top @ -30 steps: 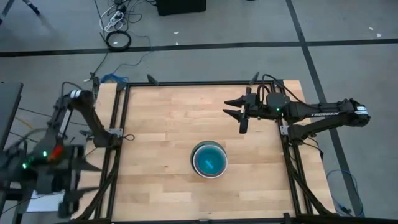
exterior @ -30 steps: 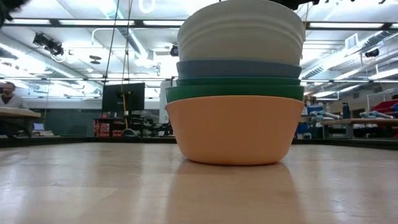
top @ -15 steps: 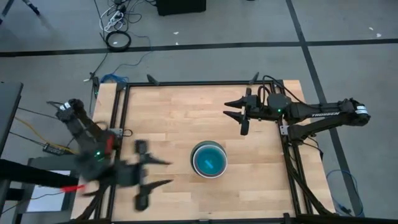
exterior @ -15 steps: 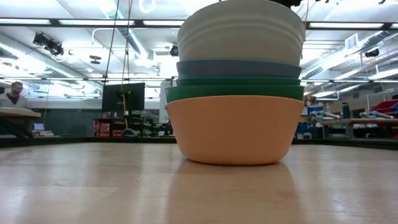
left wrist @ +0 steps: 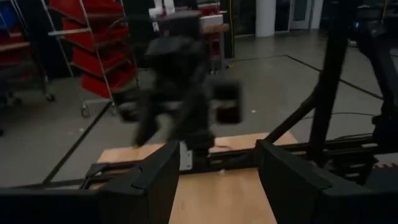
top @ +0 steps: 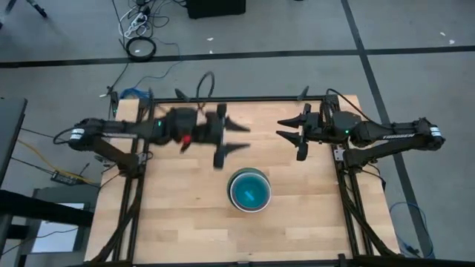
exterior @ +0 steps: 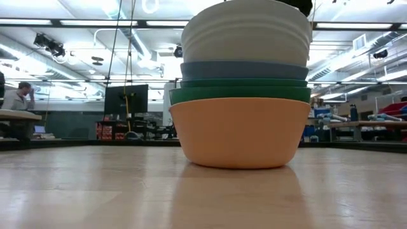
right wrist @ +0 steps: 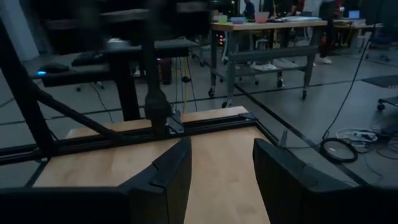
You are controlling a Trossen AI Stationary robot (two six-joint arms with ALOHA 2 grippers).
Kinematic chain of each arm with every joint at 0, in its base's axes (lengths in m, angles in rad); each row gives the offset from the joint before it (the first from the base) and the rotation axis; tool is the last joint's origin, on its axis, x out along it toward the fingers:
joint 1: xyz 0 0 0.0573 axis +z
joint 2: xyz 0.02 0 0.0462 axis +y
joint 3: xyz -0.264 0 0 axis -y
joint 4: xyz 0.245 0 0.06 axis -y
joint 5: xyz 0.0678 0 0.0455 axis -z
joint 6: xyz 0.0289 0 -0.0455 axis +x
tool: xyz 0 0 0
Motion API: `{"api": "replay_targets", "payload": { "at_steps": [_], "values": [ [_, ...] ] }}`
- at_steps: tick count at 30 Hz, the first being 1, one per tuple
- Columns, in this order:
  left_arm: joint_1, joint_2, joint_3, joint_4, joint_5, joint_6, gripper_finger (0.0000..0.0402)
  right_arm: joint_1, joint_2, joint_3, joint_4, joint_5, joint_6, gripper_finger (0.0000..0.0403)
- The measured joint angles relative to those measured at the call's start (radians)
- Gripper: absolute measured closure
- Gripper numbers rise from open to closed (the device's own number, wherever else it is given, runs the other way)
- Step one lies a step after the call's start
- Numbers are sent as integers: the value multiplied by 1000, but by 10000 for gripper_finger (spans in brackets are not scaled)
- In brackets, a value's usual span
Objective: Nest bowls inside each other
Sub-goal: Return to Home Position
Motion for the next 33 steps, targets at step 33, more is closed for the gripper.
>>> {"api": "replay_targets", "payload": {
  "at_steps": [33],
  "values": [
    [505, -648, -782, 303, 374, -91, 184, -22, 184, -85, 279, -131, -141, 251]
  ]
}}
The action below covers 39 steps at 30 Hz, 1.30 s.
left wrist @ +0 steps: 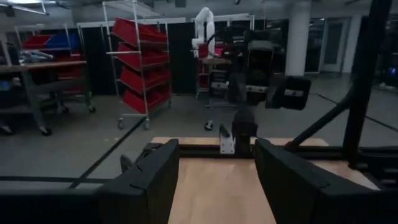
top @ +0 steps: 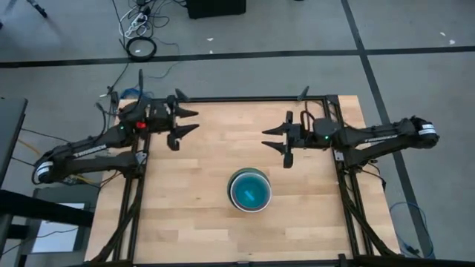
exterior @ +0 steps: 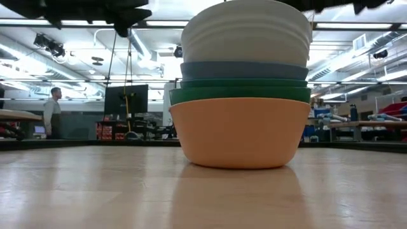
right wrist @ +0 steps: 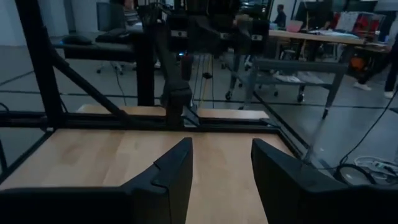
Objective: Nest bowls inside each other
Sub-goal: Return to Home Position
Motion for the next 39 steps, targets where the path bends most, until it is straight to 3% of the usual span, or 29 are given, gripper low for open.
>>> {"api": "replay_targets", "payload": {
  "at_steps": [5, 11, 22, 31, 39],
  "values": [
    [-27, -99, -50, -73, -53, 23, 184, -9, -7, -152, 157, 8, 13, 259],
    [-33, -183, -82, -212, -103, 52, 184, -46, -184, -336, 203, 11, 73, 269],
    [-33, -294, -286, -106, -102, 22, 184, -86, -508, -559, 194, 6, 111, 271],
    [-33, -299, -387, -93, -101, 71, 184, -129, -539, -604, 116, 16, 111, 270],
    [-33, -300, -462, -64, -98, 129, 184, -173, -539, -679, 149, 16, 144, 270]
  ]
}}
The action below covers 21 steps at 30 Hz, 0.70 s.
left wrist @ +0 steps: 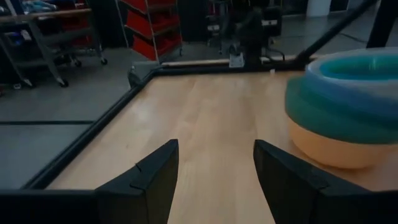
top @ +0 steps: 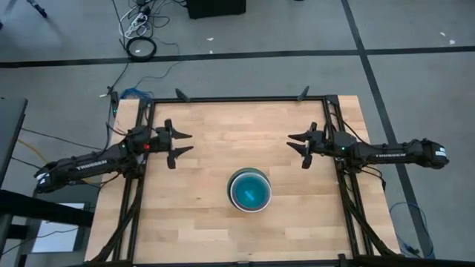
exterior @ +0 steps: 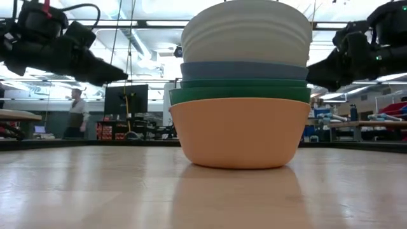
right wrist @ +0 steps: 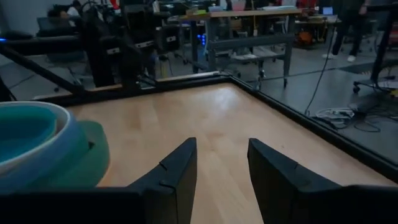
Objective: Nest bowls inside each other
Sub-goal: Return to Home Position
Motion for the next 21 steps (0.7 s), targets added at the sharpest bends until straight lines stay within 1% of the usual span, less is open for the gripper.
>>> {"api": "replay_targets", "payload": {
  "at_steps": [6, 9, 12, 18, 21],
  "values": [
    [1, -15, -101, 132, 43, 19, 184, -8, 1, -18, -6, 0, 17, 270],
    [3, -19, -100, 109, 75, 55, 184, -8, 2, -18, -39, 9, 11, 270],
    [3, -18, -100, 134, 108, 61, 184, -8, 5, -18, -65, 22, 33, 270],
    [3, -18, -100, 128, 109, 54, 184, -8, 8, -18, -68, 21, 33, 270],
    [3, -18, -100, 128, 75, 57, 184, -8, 8, -18, -60, 21, 33, 270]
  ]
}}
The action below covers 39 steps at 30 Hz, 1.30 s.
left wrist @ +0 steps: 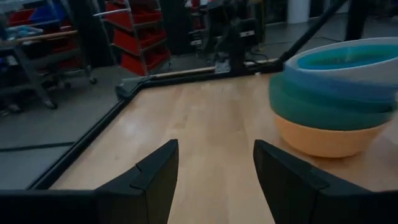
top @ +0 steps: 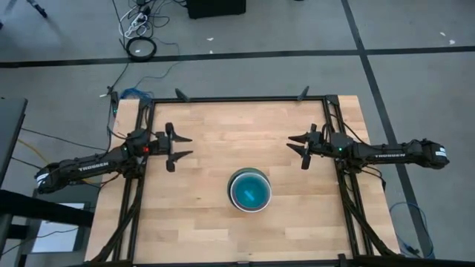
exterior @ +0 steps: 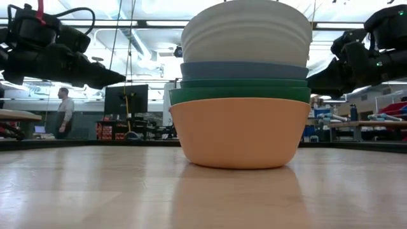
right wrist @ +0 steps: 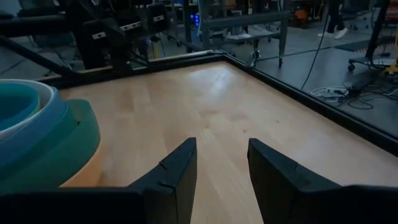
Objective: Nest bowls inside each other
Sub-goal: Return to Home Position
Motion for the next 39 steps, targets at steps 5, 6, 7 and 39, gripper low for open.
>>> {"api": "replay_targets", "payload": {
  "at_steps": [5, 6, 7, 39],
  "values": [
    [0, 0, 0, -1, -34, -73, 184, 0, 0, 0, 0, 0, 0, 270],
    [0, 0, 0, -1, -34, -83, 184, 0, 0, 0, 0, 0, 0, 270],
    [0, 0, 0, -1, -34, -86, 184, 0, 0, 0, 0, 0, 0, 270],
    [0, 0, -1, -1, -35, -88, 183, 0, 0, -2, 0, 0, 0, 270]
  ]
}}
